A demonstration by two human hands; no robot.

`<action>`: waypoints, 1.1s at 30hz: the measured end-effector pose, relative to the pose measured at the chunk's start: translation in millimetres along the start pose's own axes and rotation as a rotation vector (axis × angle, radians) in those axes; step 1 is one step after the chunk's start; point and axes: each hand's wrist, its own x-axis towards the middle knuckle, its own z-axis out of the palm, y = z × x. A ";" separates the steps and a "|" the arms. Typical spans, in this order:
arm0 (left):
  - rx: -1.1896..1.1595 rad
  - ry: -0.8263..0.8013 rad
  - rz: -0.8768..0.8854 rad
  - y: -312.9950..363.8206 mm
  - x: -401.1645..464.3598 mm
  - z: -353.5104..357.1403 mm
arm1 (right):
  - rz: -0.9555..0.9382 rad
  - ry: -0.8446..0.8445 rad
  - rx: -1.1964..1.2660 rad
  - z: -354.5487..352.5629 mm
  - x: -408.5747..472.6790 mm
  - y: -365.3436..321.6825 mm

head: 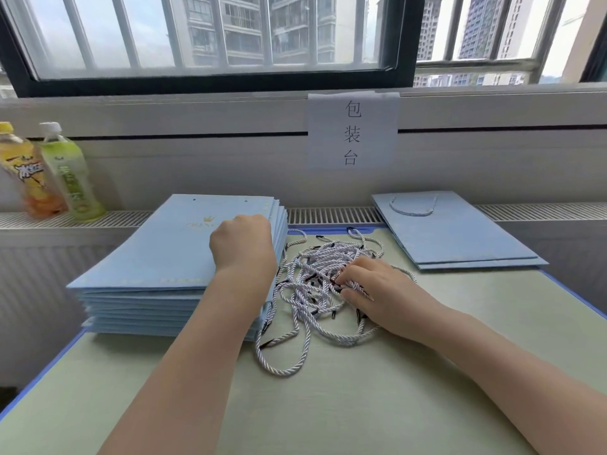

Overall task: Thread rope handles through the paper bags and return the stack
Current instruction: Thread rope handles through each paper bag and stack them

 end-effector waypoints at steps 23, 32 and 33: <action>-0.280 0.360 0.434 51.4 -48.4 -19.2 | 0.344 0.157 1.244 -29.5 8.0 -14.3; -0.481 0.565 0.476 66.3 -40.3 15.6 | 0.705 0.363 1.296 -40.5 6.0 18.0; -0.500 0.571 0.436 63.0 -36.5 15.8 | 0.743 0.448 1.189 -44.1 5.9 26.7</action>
